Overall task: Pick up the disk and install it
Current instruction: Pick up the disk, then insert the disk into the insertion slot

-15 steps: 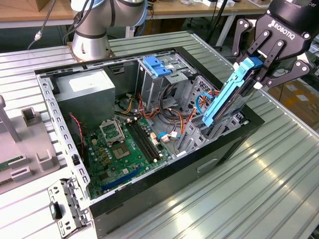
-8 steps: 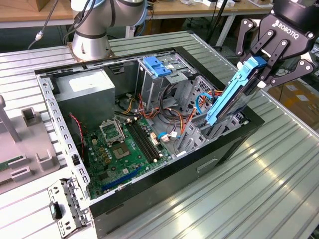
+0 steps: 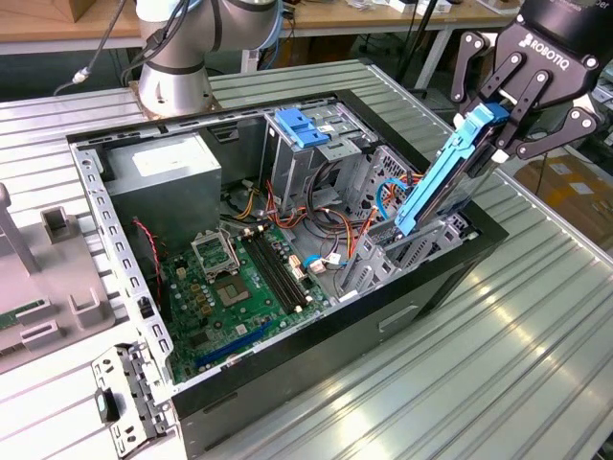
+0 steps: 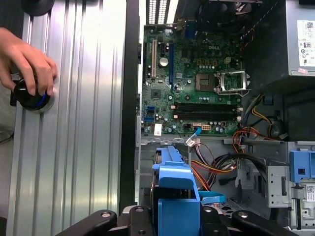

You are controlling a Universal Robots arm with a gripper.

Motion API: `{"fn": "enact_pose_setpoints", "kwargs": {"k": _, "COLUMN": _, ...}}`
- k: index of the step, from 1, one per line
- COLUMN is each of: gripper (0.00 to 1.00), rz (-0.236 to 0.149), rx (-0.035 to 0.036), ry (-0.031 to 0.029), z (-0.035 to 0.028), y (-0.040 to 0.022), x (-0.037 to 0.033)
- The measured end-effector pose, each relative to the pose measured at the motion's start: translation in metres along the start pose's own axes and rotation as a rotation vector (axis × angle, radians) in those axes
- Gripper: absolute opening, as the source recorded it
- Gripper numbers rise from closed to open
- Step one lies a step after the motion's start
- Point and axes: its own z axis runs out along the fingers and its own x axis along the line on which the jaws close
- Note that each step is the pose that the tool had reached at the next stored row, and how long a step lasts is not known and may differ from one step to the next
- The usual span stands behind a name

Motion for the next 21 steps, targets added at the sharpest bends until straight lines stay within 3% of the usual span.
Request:
{"fn": "enact_pose_setpoints", "kwargs": {"k": 14, "gripper": 0.36, "rz": 0.000, "rx": 0.0000, "ry": -0.0008, "z": 0.0012, "y": -0.0002, "x": -0.0005}}
{"fn": "enact_pose_setpoints", "kwargs": {"k": 15, "gripper": 0.36, "rz": 0.000, "rx": 0.0001, "ry": -0.0032, "z": 0.0015, "y": -0.0003, "x": -0.0006}}
{"fn": "enact_pose_setpoints", "kwargs": {"k": 19, "gripper": 0.36, "rz": -0.004, "rx": 0.0006, "ry": -0.0362, "z": 0.0040, "y": -0.0005, "x": -0.0006}}
{"fn": "enact_pose_setpoints", "kwargs": {"k": 21, "gripper": 0.36, "rz": -0.004, "rx": 0.0007, "ry": -0.0434, "z": 0.0064, "y": -0.0007, "x": -0.0006}}
